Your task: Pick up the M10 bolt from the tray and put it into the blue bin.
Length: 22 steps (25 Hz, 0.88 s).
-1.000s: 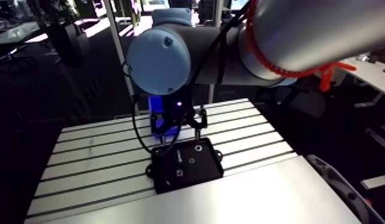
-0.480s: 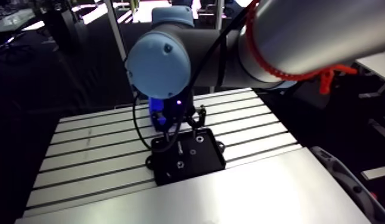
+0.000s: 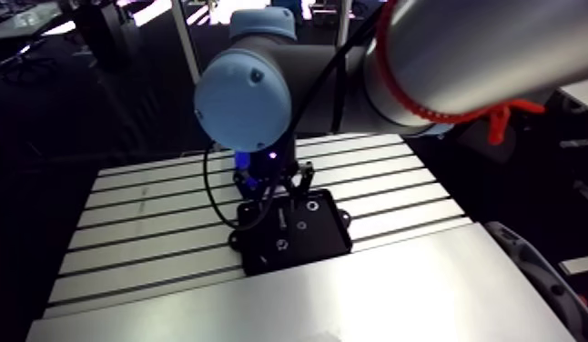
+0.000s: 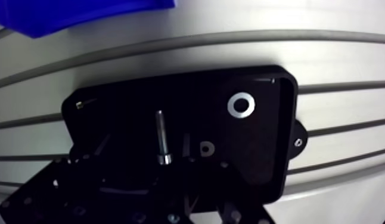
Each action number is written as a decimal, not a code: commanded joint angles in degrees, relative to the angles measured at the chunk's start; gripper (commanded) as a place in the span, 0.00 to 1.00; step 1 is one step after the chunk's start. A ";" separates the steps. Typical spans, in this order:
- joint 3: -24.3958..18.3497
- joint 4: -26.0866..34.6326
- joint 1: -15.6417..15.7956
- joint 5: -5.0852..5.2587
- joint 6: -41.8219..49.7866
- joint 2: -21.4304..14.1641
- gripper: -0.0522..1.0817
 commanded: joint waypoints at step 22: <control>0.48 -0.87 -0.17 -0.01 -0.43 1.11 0.43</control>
